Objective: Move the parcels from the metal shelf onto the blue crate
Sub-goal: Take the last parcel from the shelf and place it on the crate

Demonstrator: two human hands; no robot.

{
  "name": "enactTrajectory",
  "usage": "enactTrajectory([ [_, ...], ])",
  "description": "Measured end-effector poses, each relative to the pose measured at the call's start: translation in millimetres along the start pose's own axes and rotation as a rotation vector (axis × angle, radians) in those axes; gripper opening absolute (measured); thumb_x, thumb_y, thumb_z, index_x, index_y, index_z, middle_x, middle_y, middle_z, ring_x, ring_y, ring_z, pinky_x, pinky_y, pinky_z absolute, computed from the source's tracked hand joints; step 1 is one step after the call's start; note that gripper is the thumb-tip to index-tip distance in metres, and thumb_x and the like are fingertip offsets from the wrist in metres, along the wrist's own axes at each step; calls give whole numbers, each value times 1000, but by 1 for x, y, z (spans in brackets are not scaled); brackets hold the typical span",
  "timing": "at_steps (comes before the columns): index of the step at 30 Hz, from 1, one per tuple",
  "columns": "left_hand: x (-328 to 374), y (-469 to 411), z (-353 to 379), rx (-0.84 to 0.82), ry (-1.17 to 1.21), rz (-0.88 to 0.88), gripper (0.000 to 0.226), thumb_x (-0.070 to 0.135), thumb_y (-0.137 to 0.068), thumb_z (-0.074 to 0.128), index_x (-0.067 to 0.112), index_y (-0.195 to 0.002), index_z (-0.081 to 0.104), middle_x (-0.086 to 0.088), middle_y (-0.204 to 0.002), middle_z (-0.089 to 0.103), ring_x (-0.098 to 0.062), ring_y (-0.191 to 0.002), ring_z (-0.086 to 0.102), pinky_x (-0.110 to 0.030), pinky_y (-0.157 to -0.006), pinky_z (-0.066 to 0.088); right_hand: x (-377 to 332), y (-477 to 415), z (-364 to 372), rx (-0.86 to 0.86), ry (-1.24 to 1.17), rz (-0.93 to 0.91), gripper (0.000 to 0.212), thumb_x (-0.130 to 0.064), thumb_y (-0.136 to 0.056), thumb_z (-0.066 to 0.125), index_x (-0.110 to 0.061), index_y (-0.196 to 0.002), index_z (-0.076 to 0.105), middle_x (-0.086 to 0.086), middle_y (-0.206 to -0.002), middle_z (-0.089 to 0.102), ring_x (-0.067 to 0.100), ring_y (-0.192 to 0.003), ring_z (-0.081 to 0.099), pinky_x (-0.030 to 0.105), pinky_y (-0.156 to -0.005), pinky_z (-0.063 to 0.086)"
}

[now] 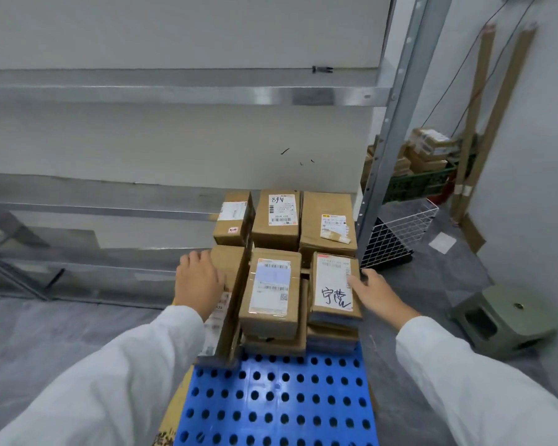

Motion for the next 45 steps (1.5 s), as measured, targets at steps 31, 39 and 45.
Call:
enactTrajectory([
  [31,-22,-133,10,-305,299,-4,35,29,-101,41,0,-113,55,-17,-110,58,-34,-101,58,-42,-83,50,-87,-69,-34,182,330,31,59,-47,-97,48,-6,-139,42,13,-134,53,28,-112,55,37,-85,45],
  [39,-4,-194,56,-497,468,-141,40,38,-101,42,4,-119,53,-16,-112,63,-29,-96,62,-40,-85,55,-94,-131,-31,69,273,194,76,-54,-93,54,-6,-148,31,14,-147,45,31,-129,49,37,-90,43],
  [45,14,-194,70,-498,705,-115,52,43,-97,51,12,-138,48,-8,-134,59,-28,-114,58,-34,-89,48,-87,-148,-21,-48,77,63,26,-36,-83,75,-36,-89,49,-12,-98,58,4,-86,54,23,-69,46],
])
Point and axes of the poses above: each hand's wrist, its own y-axis away from the middle knuckle, its own z-axis out of the palm, x = y × z, the point moved 1 cm from there along -y, towards the middle knuckle
